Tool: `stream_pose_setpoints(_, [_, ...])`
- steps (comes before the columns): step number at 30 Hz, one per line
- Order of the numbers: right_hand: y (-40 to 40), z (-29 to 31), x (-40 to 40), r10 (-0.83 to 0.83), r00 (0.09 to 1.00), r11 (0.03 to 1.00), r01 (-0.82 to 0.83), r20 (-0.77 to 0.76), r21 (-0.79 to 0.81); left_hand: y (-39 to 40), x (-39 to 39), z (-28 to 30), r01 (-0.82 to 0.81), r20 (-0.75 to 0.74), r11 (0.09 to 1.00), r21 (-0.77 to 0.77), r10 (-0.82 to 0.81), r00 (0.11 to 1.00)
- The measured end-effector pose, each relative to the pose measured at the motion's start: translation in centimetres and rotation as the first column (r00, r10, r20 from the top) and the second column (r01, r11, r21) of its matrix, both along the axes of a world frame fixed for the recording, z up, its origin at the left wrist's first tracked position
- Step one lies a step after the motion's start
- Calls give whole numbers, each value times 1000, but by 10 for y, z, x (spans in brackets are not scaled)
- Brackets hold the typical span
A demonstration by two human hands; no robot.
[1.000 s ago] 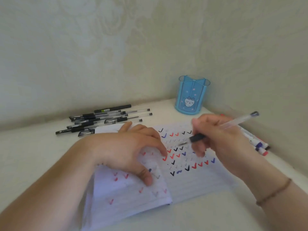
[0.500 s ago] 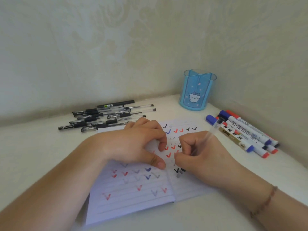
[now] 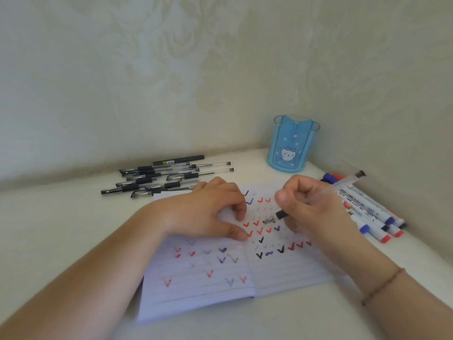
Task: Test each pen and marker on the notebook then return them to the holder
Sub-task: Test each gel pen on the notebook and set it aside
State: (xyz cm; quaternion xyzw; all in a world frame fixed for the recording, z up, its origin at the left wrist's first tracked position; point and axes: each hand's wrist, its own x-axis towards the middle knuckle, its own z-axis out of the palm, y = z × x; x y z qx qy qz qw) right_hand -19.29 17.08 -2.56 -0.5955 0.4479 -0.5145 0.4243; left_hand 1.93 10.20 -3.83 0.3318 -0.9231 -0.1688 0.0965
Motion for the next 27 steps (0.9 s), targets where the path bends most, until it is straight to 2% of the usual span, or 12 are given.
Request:
stream_pose_setpoints(4, [-2,5,-11,-99,994,995,99,41,-2,-1,2,-4,-79,-155,979,-186,50,987])
stream_pose_setpoints(7, [2,8,-11,-59,995,998,57,81,32,2,13,-1,-208,-131,914,-348,172,976])
stream_pose_setpoints(11, [5,24,6,-63,997,998,62,36,18,24,69,6,-257,-11,916,-308,267,964])
stream_pose_setpoints(13, [10,39,27,-6,998,1000,7,56,-12,47,118,7,-334,-52,906,-259,332,942])
stream_pose_setpoints(15, [19,54,61,103,993,993,-99,57,-65,73,175,8,-452,-114,871,-194,437,892])
stream_pose_setpoints(18, [37,65,121,295,955,954,-294,19,-51,118,259,5,-609,-129,778,-158,595,793])
stream_pose_setpoints(22, [55,52,214,442,896,896,-443,-35,-30,187,347,-9,-792,-161,570,-217,780,605])
stream_pose_setpoints(24, [65,43,261,487,865,871,-492,-125,-9,217,376,-13,-851,-170,473,-229,841,513])
stream_pose_setpoints(27, [83,28,319,544,787,827,-562,-291,29,245,410,-19,-894,-108,402,-199,898,427])
